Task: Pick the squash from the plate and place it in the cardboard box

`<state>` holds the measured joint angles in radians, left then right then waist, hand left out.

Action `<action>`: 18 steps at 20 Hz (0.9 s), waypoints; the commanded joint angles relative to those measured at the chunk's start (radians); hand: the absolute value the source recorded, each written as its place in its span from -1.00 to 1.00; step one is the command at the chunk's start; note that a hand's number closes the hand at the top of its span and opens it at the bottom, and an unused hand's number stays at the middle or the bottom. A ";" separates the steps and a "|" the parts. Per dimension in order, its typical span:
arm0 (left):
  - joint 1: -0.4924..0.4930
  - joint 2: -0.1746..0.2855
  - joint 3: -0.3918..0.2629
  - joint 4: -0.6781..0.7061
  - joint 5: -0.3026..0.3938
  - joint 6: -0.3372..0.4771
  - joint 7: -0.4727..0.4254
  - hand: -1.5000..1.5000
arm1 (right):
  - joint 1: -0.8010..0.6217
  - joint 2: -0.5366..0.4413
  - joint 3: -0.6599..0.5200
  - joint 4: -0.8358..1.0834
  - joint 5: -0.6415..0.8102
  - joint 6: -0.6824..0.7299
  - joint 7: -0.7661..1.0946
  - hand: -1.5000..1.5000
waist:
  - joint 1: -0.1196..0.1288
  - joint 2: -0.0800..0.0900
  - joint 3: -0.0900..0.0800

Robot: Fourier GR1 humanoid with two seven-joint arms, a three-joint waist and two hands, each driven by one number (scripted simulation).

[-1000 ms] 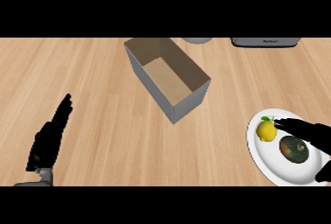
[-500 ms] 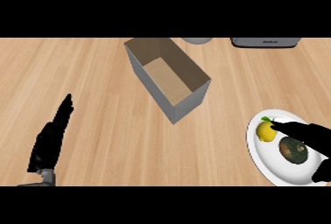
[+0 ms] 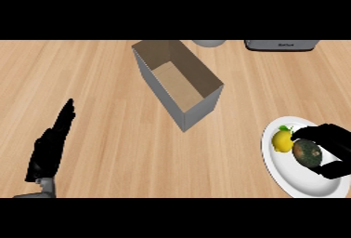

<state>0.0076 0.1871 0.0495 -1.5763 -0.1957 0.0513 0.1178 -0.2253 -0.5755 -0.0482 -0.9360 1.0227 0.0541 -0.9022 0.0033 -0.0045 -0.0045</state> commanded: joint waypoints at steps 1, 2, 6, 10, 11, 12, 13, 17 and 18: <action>-0.019 0.017 0.030 0.008 0.017 -0.030 -0.005 0.00 | 0.030 0.010 -0.029 -0.021 -0.016 -0.063 -0.051 1.00 | -0.003 0.004 0.004; -0.003 0.002 0.014 0.029 -0.003 -0.009 -0.036 0.00 | 0.010 0.066 -0.028 -0.008 0.016 -0.066 0.109 1.00 | -0.002 0.004 0.004; -0.008 0.000 0.008 0.012 0.002 -0.009 -0.012 0.00 | -0.066 0.185 -0.074 -0.040 0.069 -0.028 0.575 1.00 | -0.002 0.000 0.001; 0.015 -0.009 -0.001 0.038 -0.011 -0.004 -0.060 0.00 | -0.102 0.251 -0.084 -0.093 0.137 -0.047 0.829 1.00 | -0.004 0.002 0.002; -0.015 0.013 0.024 0.038 0.016 -0.027 -0.038 0.00 | -0.117 0.309 -0.059 -0.145 0.148 -0.034 0.897 1.00 | -0.006 0.001 0.002; -0.026 -0.002 0.022 0.051 0.002 -0.004 -0.028 0.00 | -0.120 0.292 -0.049 -0.219 0.160 0.009 0.933 1.00 | -0.012 -0.001 0.002; -0.015 0.024 0.033 0.020 0.018 -0.035 -0.005 0.00 | -0.111 0.306 -0.037 -0.240 0.180 -0.020 0.949 1.00 | -0.006 0.001 0.003; 0.001 -0.024 0.001 0.032 -0.020 0.004 -0.037 0.00 | -0.077 0.306 -0.051 -0.425 0.154 0.039 1.011 1.00 | -0.010 0.001 0.004; 0.046 0.003 0.033 -0.008 0.014 -0.028 -0.039 0.00 | -0.053 0.321 -0.019 -0.513 0.144 0.119 1.033 1.00 | -0.007 0.001 0.004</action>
<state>0.0218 0.1828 0.0647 -1.5649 -0.1950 0.0380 0.0863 -0.3174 -0.2827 -0.0906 -1.2702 1.1749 0.0914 0.0458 -0.0036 -0.0042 -0.0022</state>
